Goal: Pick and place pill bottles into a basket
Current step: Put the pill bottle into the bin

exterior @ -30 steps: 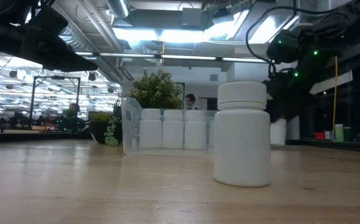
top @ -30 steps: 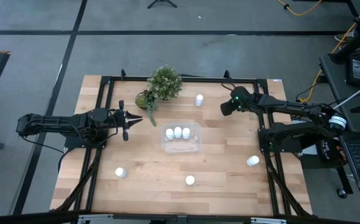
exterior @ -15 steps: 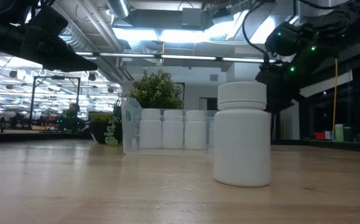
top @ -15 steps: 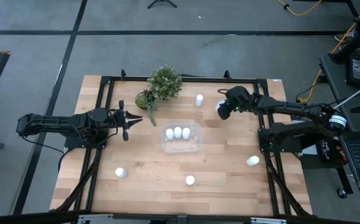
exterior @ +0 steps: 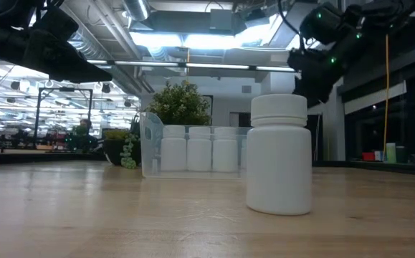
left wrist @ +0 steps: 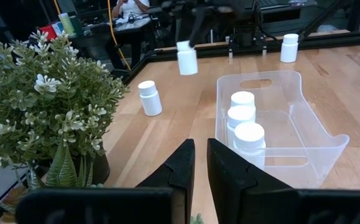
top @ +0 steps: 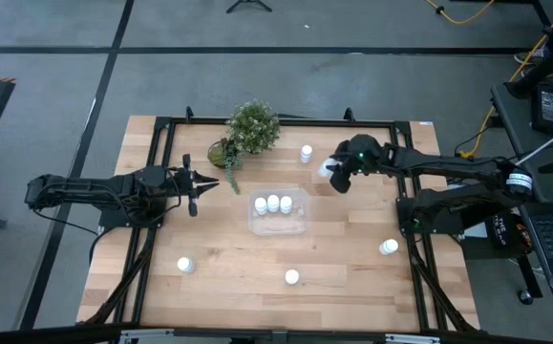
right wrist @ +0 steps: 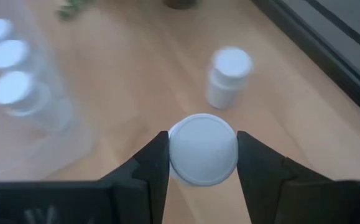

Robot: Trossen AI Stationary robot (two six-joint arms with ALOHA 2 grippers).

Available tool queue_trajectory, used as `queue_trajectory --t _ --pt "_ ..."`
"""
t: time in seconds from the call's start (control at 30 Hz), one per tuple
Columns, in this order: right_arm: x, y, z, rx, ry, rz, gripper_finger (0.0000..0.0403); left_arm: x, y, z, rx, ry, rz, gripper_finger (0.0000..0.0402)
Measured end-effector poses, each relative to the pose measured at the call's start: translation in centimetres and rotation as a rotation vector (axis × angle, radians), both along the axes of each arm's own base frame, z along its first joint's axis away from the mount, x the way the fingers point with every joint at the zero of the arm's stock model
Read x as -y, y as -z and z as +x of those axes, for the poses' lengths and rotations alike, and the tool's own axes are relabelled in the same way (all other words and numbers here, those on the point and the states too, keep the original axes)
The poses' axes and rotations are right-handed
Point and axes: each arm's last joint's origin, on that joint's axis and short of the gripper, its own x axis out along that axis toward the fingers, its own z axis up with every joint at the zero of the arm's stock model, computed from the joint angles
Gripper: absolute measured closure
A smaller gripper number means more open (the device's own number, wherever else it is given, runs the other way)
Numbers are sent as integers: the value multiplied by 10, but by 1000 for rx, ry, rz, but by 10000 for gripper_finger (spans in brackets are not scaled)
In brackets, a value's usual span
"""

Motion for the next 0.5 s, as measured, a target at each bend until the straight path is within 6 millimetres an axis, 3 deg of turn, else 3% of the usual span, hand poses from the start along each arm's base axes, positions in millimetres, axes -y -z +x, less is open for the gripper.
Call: queue_trajectory --t 0.5 --pt "-46 -66 22 12 -264 -31 255 0 0 0 1 -1 -1 368"
